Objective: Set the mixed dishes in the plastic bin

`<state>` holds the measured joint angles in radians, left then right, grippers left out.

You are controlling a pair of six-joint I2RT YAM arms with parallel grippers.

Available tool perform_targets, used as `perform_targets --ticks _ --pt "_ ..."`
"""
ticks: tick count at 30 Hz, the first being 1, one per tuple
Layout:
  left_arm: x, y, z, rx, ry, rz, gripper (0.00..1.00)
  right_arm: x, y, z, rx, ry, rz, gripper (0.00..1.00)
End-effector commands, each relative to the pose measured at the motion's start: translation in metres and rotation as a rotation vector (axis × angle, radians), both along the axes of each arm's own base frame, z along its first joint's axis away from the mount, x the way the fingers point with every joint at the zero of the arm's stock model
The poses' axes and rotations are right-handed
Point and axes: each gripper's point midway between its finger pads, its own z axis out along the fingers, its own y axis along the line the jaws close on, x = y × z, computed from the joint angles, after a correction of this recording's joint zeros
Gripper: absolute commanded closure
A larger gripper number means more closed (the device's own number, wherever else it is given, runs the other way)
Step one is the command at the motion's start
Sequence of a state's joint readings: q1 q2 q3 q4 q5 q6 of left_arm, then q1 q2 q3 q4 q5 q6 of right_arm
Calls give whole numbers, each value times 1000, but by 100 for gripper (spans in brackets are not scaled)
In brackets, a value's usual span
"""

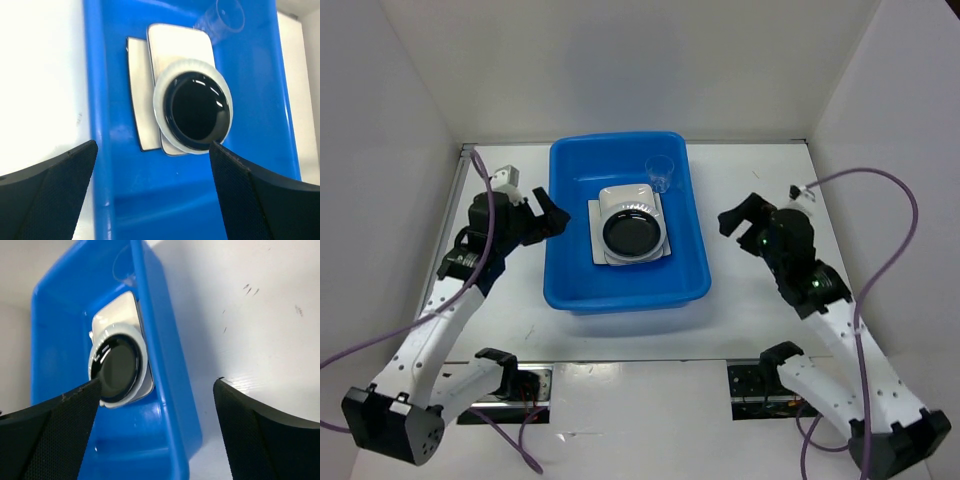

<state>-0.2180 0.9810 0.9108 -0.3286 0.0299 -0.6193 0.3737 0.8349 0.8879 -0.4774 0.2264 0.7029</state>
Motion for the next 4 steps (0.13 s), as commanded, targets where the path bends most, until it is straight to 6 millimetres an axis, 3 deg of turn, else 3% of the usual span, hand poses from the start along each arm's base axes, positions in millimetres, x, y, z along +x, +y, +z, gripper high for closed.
perform_targets --ticks 1,4 --pt "-3 19 14 61 -66 59 1 -1 -16 10 74 -99 -94 0" --pt "-7 27 8 99 -66 80 1 -12 -30 3 95 -109 -166 0"
